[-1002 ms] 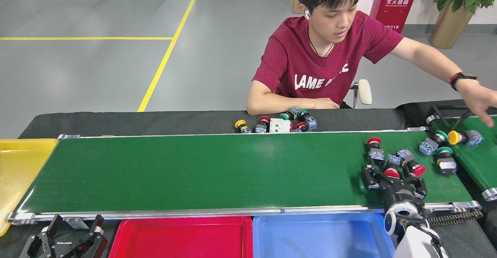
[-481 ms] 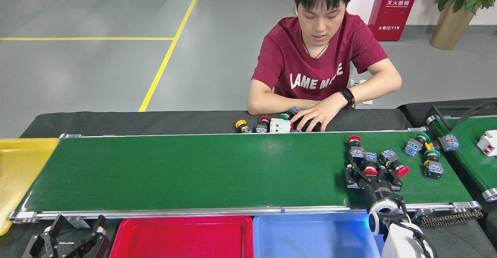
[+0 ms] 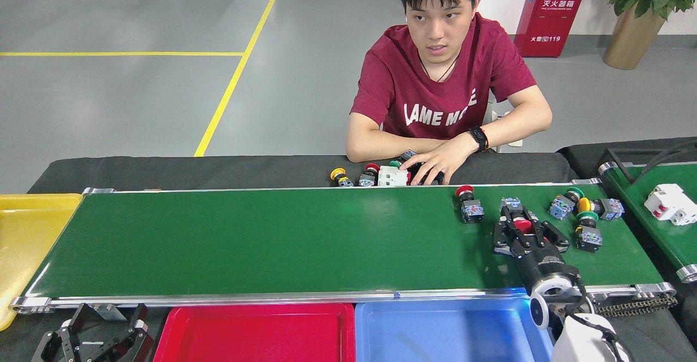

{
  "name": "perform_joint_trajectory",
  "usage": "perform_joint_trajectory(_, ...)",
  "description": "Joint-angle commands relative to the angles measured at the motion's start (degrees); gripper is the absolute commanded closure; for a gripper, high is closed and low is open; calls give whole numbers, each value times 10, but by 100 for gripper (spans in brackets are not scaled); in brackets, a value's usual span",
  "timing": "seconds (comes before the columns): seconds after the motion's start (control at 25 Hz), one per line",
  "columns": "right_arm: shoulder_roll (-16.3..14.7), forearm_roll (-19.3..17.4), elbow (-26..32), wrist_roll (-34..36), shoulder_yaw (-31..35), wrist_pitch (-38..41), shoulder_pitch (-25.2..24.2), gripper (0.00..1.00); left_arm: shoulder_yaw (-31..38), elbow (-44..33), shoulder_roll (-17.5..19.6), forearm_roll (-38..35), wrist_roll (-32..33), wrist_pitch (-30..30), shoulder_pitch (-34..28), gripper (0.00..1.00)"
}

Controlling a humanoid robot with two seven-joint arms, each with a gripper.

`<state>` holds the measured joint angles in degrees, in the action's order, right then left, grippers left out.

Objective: Pick switch part from conveyor to tray

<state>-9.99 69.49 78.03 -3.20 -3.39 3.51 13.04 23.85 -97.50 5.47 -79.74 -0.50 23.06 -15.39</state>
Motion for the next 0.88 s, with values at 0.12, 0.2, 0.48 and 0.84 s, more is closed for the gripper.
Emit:
perform_joint_trajectory(0.12,-7,-12,135,-18,0,118,-65,98,1,-9,7,-1,-2,1,1,0)
perform_joint_trajectory(0.2,-2,-12,168,-25,-6,186,-93,97,0,-9,7,0,-2,1,1,0)
perform_joint_trajectory(0.48,48,-3,159,-27,-165,260,-95,94,-1,-7,7,-1,-2,1,6,0)
perform_joint_trajectory(0.84,132,56,78,-52,-249,227,-90,10,0,-8,7,-1,-2,1,5,0)
